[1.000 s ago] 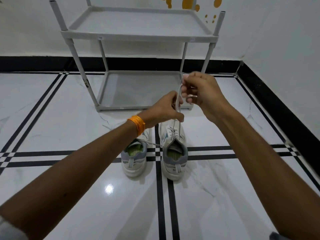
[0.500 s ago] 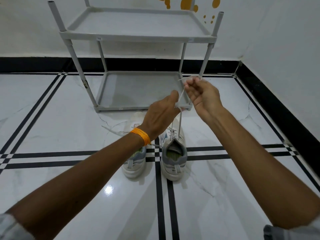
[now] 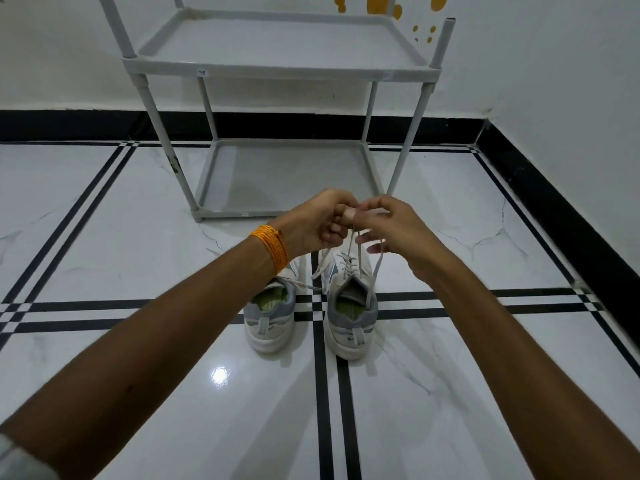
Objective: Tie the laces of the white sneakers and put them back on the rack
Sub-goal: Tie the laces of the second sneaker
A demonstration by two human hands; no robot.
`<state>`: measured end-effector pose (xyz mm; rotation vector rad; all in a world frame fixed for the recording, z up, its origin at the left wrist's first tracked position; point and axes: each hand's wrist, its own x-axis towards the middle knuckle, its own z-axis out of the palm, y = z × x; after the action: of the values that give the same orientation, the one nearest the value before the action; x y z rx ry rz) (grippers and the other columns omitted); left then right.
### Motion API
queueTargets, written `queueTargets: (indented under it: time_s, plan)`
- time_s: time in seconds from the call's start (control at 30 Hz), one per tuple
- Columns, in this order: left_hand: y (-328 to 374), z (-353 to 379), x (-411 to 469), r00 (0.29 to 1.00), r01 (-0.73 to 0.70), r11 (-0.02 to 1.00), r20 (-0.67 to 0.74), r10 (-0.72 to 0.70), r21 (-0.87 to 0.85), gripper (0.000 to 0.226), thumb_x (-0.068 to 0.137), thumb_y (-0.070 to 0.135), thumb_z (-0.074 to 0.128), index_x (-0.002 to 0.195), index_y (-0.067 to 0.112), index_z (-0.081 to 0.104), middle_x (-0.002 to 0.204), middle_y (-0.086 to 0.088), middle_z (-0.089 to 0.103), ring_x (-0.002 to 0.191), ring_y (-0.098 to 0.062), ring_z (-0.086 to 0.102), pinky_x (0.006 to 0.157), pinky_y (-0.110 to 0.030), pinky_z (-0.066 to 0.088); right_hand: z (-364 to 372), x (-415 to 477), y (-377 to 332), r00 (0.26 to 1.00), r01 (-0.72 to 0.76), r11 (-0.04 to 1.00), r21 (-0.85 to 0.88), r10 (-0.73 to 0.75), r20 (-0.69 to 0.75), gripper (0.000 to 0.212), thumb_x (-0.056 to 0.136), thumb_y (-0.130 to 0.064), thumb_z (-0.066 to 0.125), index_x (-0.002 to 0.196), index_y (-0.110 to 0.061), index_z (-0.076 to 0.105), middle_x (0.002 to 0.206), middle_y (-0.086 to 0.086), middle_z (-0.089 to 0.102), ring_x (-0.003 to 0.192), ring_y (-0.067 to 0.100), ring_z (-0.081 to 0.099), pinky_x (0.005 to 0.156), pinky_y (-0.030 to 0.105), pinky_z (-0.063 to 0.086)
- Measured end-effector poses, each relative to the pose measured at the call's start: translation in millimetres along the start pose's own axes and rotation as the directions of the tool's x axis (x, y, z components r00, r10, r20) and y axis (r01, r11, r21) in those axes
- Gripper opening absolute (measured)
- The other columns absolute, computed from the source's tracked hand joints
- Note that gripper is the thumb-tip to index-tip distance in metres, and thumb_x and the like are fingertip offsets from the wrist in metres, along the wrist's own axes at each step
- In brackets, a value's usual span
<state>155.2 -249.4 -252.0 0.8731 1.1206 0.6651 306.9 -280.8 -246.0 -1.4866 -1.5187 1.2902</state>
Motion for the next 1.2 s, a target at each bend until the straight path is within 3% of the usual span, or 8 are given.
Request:
queueTargets:
  time_s: [0.2, 0.3, 0.43, 0.63, 0.77, 0.9, 1.03, 1.2]
  plan:
    - [-7.4, -5.5, 4.2, 0.987, -0.104, 0.994, -0.119, 0.106, 0.019, 0.017, 0.093, 0.015, 0.051, 0.077, 0.01, 0.055, 0.05, 0.007, 0.034, 0.042, -0.006, 0.027, 0.035, -0.016, 0.024, -7.8, 3.1, 9.2, 0.968, 0.096, 0.991, -0.095, -0.115, -0.223, 0.019, 0.087, -0.026, 0.068, 0.084, -0.009, 0.076, 0.064, -0.008, 0.065, 0.059, 0.004, 0.052, 0.057, 0.02, 0.038]
    - [-18.4, -22.2, 8.2, 0.918, -0.17, 0.948, -0.306, 0.252, 0.268, 0.005, 0.09, 0.007, 0.054, 0.09, 0.005, 0.058, 0.065, -0.002, 0.05, 0.054, -0.013, 0.042, 0.046, -0.021, 0.037, -18.2, 5.9, 22.7, 0.929, 0.037, 0.999, 0.015, -0.029, -0.368, 0.016, 0.083, -0.019, 0.069, 0.078, -0.007, 0.077, 0.069, -0.01, 0.066, 0.067, 0.001, 0.053, 0.058, 0.02, 0.037]
    - [-60.9, -66.9, 9.5, 0.769, 0.11, 0.448, -0.361, 0.527, 0.887, 0.013, 0.084, 0.008, 0.058, 0.093, 0.003, 0.066, 0.092, -0.015, 0.069, 0.085, -0.031, 0.064, 0.072, -0.035, 0.049, -34.6, 9.9, 76.1, 0.775, -0.208, 0.978, 0.026, 0.181, -0.605, 0.017, 0.076, -0.011, 0.066, 0.07, 0.005, 0.067, 0.071, 0.011, 0.062, 0.065, 0.021, 0.052, 0.057, 0.027, 0.041]
    - [-99.9, -61.0, 6.0, 0.854, 0.237, -0.028, -0.194, 0.482, 0.971, 0.028, 0.09, 0.012, 0.053, 0.117, 0.008, 0.059, 0.124, -0.018, 0.054, 0.093, -0.037, 0.063, 0.072, -0.038, 0.048, -17.0, 9.1, 132.9, 0.834, -0.489, 0.815, -0.311, 0.333, -0.439, 0.029, 0.082, -0.019, 0.061, 0.102, 0.0, 0.068, 0.101, 0.015, 0.071, 0.092, 0.031, 0.065, 0.082, 0.041, 0.054]
    - [-96.9, -26.4, 21.4, 0.841, -0.043, -0.055, 0.066, 0.536, 0.998, 0.032, 0.085, 0.011, 0.055, 0.116, 0.011, 0.061, 0.124, -0.011, 0.057, 0.094, -0.038, 0.065, 0.075, -0.04, 0.053, 2.8, 10.3, 119.2, 0.952, -0.223, 0.806, -0.549, 0.059, -0.3, 0.045, 0.083, -0.015, 0.06, 0.127, -0.017, 0.06, 0.128, 0.007, 0.061, 0.124, 0.033, 0.049, 0.098, 0.042, 0.047]
    - [-109.8, -13.1, 28.3, 0.879, -0.152, 0.206, 0.037, 0.476, 0.967, 0.02, 0.091, 0.017, 0.055, 0.104, 0.01, 0.068, 0.101, -0.013, 0.072, 0.091, -0.031, 0.067, 0.079, -0.038, 0.055, 17.5, 14.3, 102.4, 0.997, 0.002, 0.801, -0.598, -0.05, -0.063, 0.018, 0.085, -0.019, 0.07, 0.102, -0.014, 0.075, 0.107, 0.004, 0.073, 0.096, 0.021, 0.067, 0.081, 0.029, 0.051]
    - [-114.2, -16.2, 27.3, 0.857, -0.209, 0.388, -0.023, 0.515, 0.898, 0.008, 0.089, 0.017, 0.062, 0.089, 0.011, 0.068, 0.086, -0.01, 0.073, 0.072, -0.021, 0.064, 0.072, -0.034, 0.055, 20.7, 12.3, 100.2, 0.997, 0.006, 0.759, -0.651, -0.052, -0.052, 0.02, 0.084, -0.023, 0.072, 0.079, -0.004, 0.072, 0.08, 0.012, 0.073, 0.074, 0.028, 0.067, 0.071, 0.041, 0.056]
    - [-114.2, -16.6, 22.2, 0.835, -0.197, 0.436, -0.084, 0.544, 0.878, 0.012, 0.089, 0.02, 0.064, 0.088, 0.011, 0.071, 0.08, -0.009, 0.073, 0.072, -0.021, 0.065, 0.07, -0.031, 0.053, 23.0, 10.8, 95.9, 0.995, 0.041, 0.621, -0.783, -0.097, -0.024, 0.016, 0.094, -0.018, 0.054, 0.095, -0.003, 0.059, 0.09, 0.013, 0.067, 0.076, 0.028, 0.06, 0.066, 0.04, 0.049]
